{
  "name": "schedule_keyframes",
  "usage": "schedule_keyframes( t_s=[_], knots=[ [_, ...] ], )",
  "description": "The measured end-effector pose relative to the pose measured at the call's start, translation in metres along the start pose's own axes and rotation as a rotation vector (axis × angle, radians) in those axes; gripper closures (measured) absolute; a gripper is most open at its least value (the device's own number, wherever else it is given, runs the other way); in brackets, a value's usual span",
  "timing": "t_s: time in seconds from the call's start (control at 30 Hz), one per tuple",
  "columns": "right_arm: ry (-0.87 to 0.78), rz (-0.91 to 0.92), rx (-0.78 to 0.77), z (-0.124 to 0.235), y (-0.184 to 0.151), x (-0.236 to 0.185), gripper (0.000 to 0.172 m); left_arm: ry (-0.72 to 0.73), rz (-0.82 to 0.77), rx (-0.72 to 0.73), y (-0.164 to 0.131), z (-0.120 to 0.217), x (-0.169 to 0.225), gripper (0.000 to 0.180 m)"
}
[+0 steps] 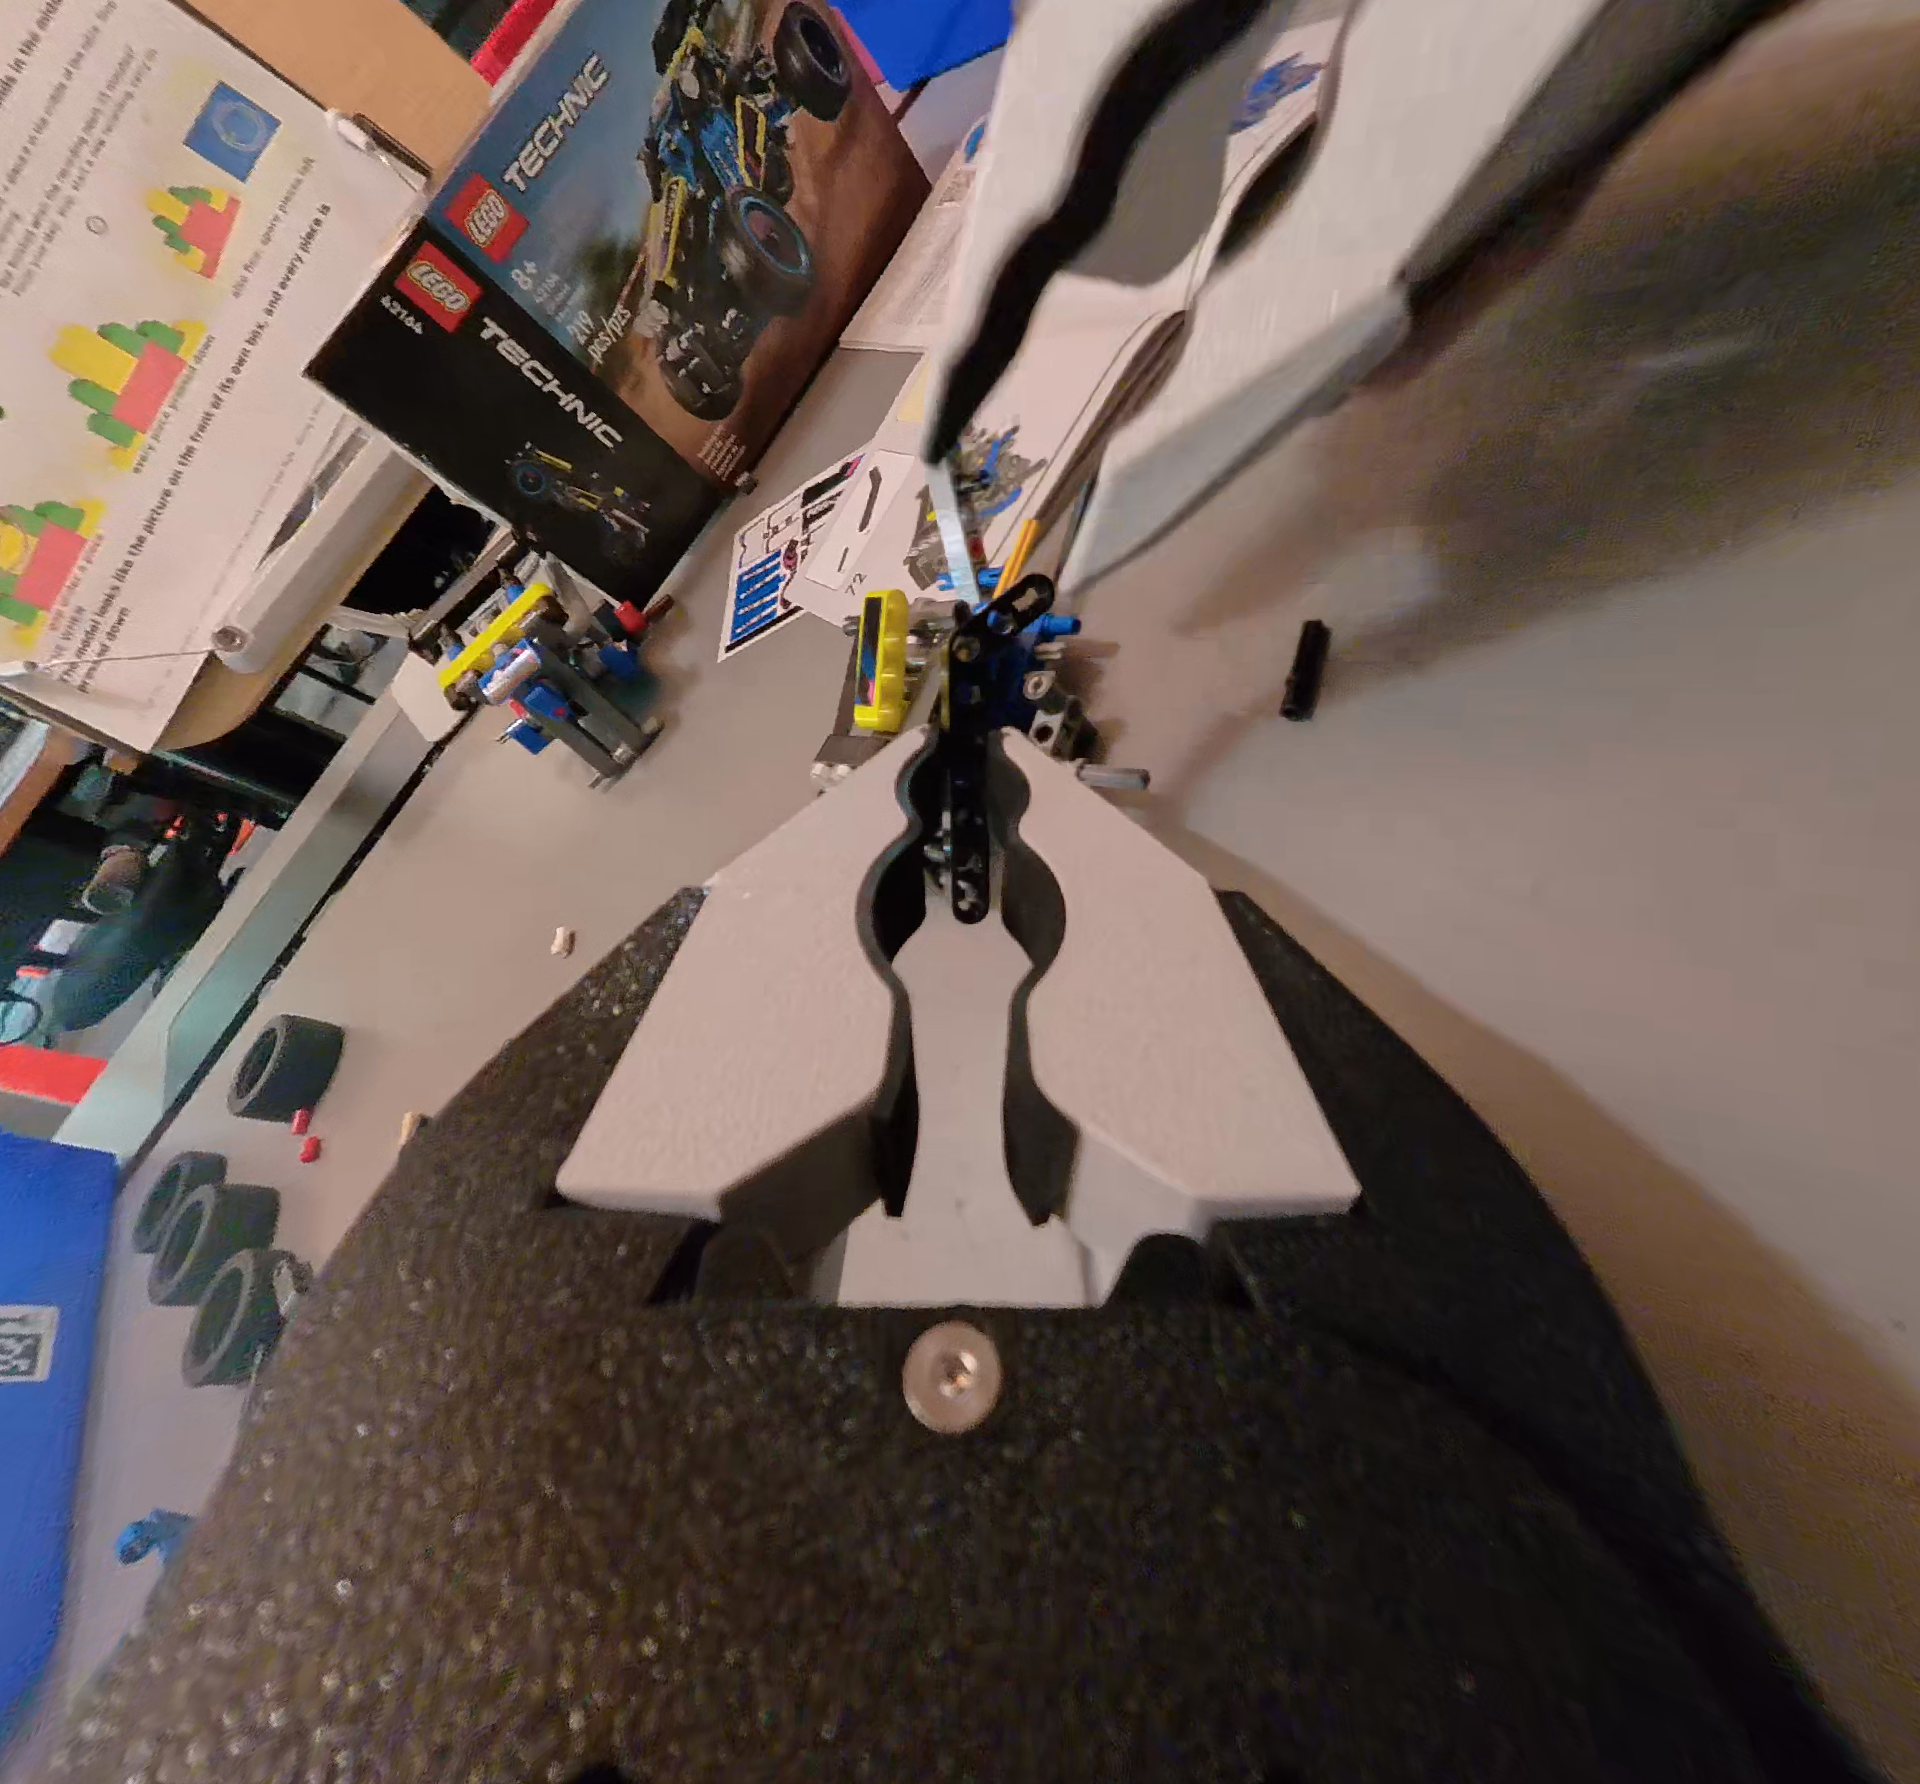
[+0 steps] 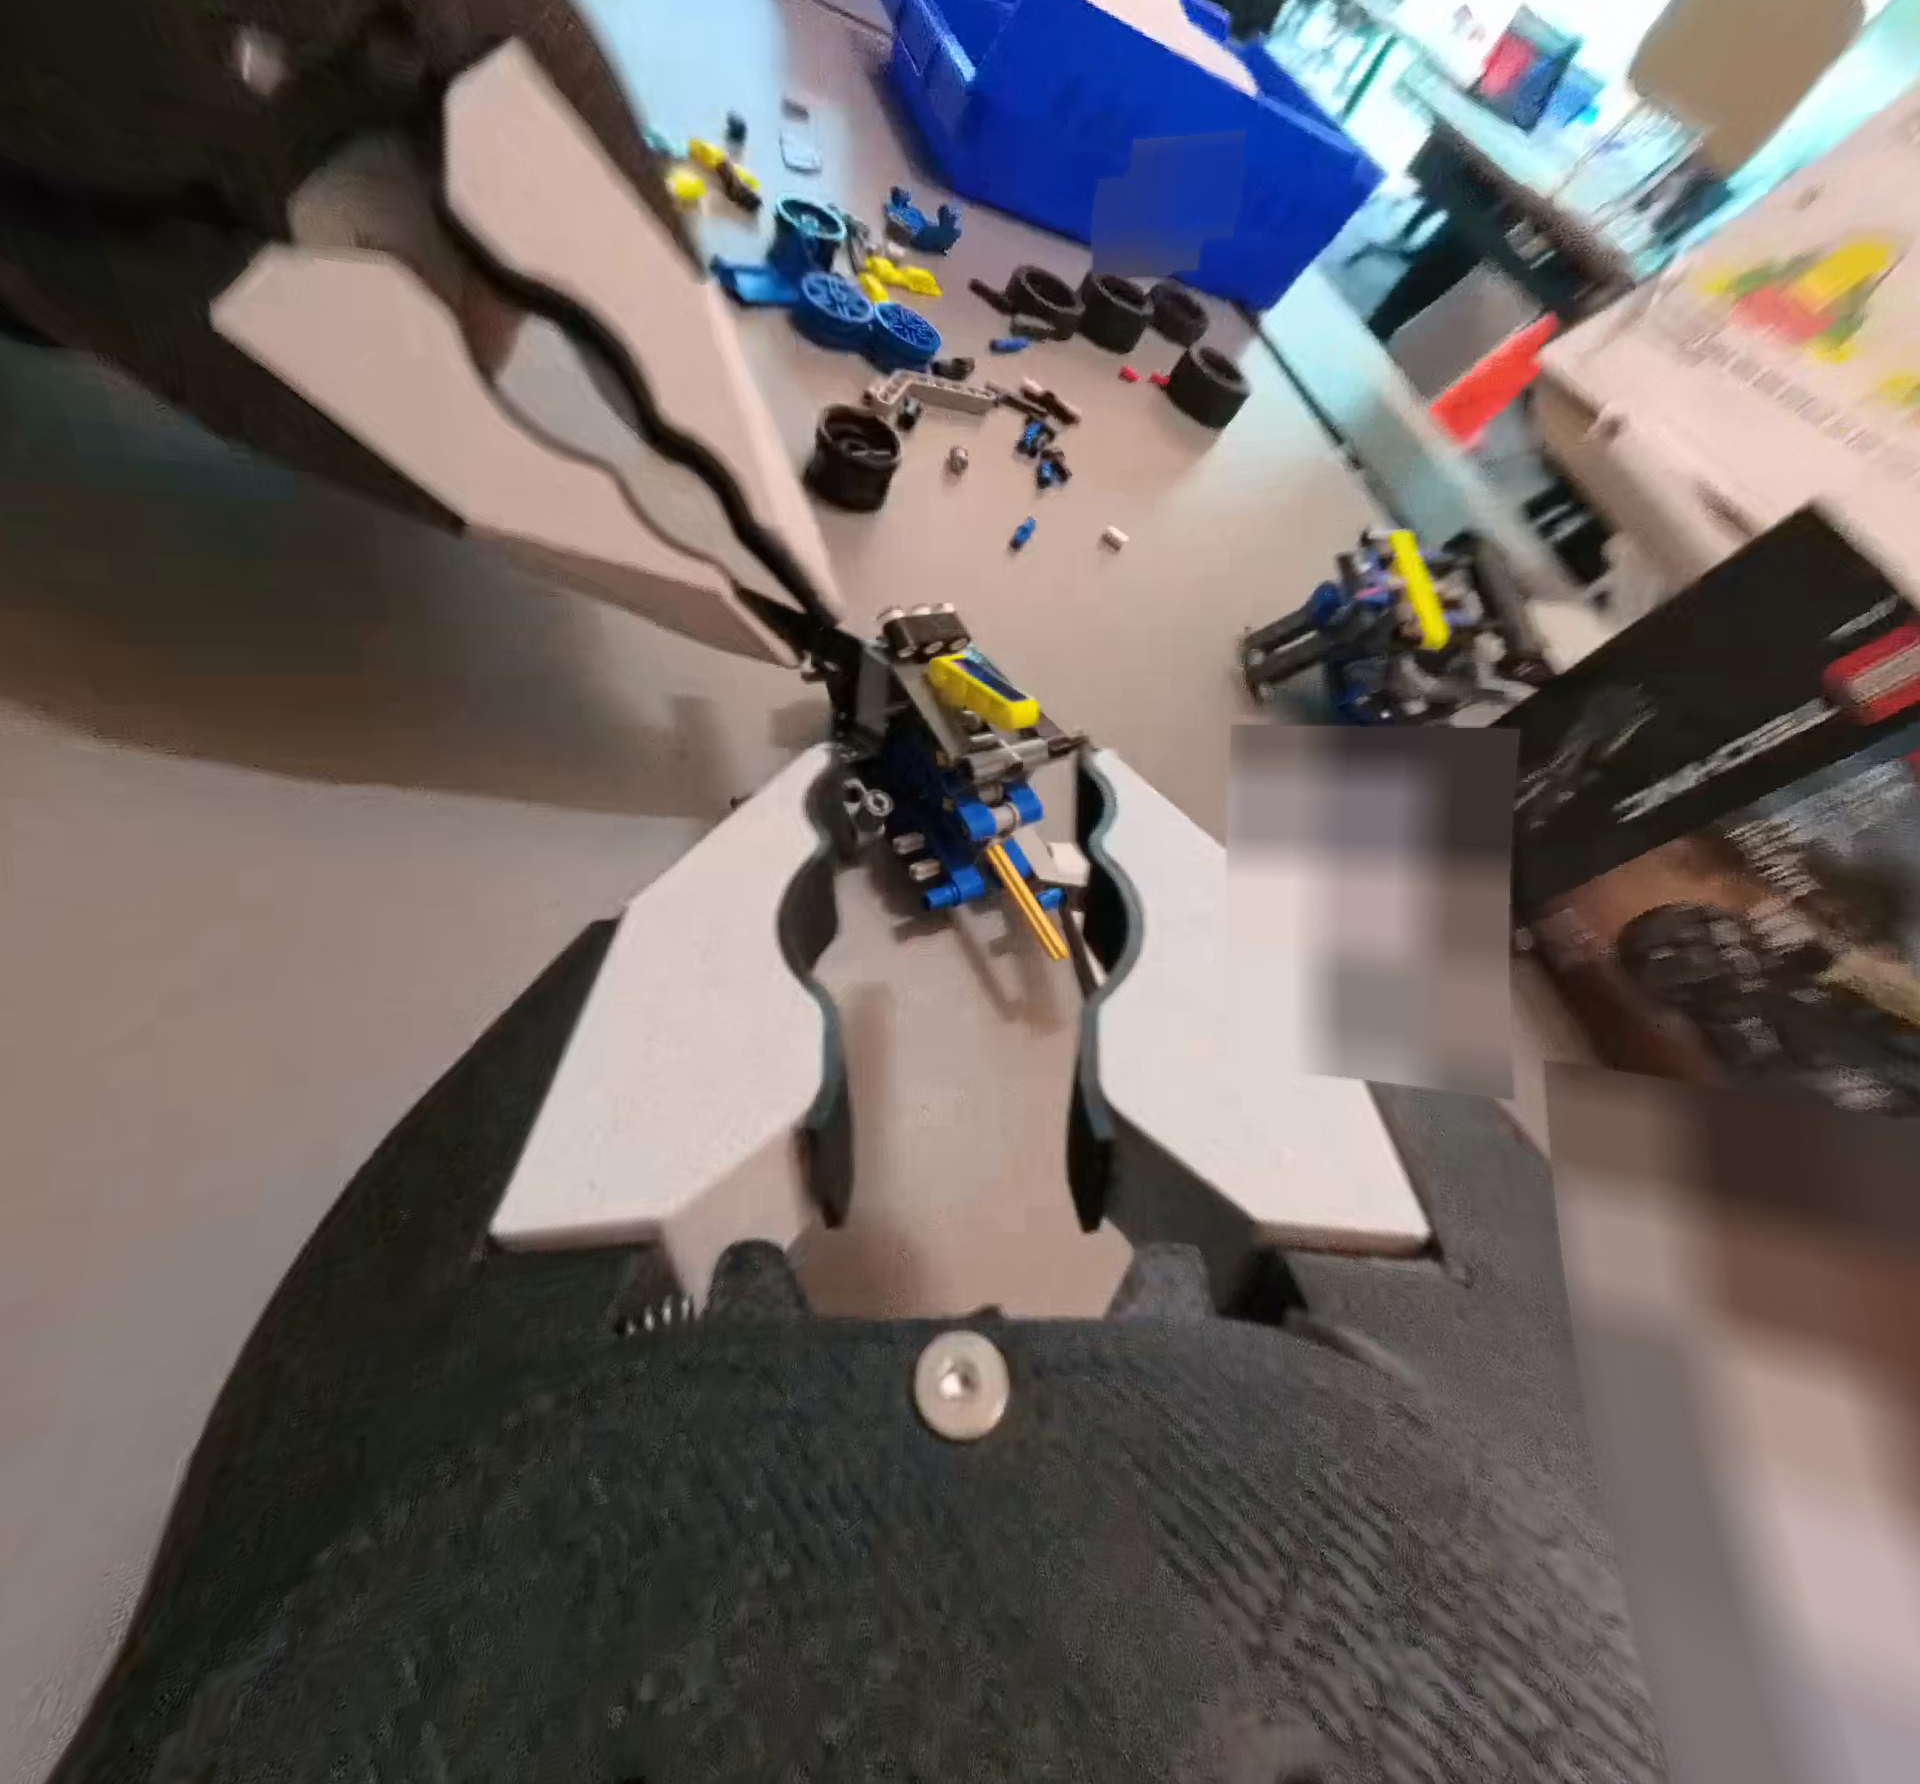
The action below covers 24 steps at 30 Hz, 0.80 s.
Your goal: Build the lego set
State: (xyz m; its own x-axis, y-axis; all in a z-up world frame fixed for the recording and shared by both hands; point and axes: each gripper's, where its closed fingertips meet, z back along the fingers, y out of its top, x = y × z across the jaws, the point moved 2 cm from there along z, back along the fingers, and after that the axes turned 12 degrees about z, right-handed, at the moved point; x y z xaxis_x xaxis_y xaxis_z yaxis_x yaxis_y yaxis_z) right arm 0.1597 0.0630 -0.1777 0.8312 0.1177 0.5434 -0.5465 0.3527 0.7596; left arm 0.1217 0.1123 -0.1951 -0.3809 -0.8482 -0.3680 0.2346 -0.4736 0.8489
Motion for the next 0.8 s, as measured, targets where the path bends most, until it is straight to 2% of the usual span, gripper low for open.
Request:
schedule_keyframes(
  t_s=[0.1,0.17,0.5,0.6,0.7,0.8],
  knots=[
    [0.136,-0.100,-0.003,0.002,-0.002,0.019,0.104,0.007,0.025,-0.006,-0.002,-0.003,-0.003,0.176],
    [0.229,-0.114,0.022,-0.001,0.001,0.023,0.097,0.032,0.031,-0.021,-0.004,-0.005,-0.005,0.176],
    [0.437,-0.200,-0.015,-0.030,-0.015,0.029,0.101,0.146,-0.018,-0.066,-0.006,-0.014,-0.001,0.176],
    [0.437,-0.197,-0.043,-0.030,-0.021,0.030,0.102,0.182,-0.027,-0.076,-0.007,-0.015,-0.002,0.176],
    [0.437,-0.134,-0.083,-0.013,-0.019,0.025,0.105,0.197,-0.010,-0.073,-0.006,-0.017,-0.003,0.176],
    [0.333,-0.054,-0.135,0.000,-0.021,0.023,0.123,0.225,-0.011,-0.069,-0.004,-0.016,-0.005,0.176]
  ],
)
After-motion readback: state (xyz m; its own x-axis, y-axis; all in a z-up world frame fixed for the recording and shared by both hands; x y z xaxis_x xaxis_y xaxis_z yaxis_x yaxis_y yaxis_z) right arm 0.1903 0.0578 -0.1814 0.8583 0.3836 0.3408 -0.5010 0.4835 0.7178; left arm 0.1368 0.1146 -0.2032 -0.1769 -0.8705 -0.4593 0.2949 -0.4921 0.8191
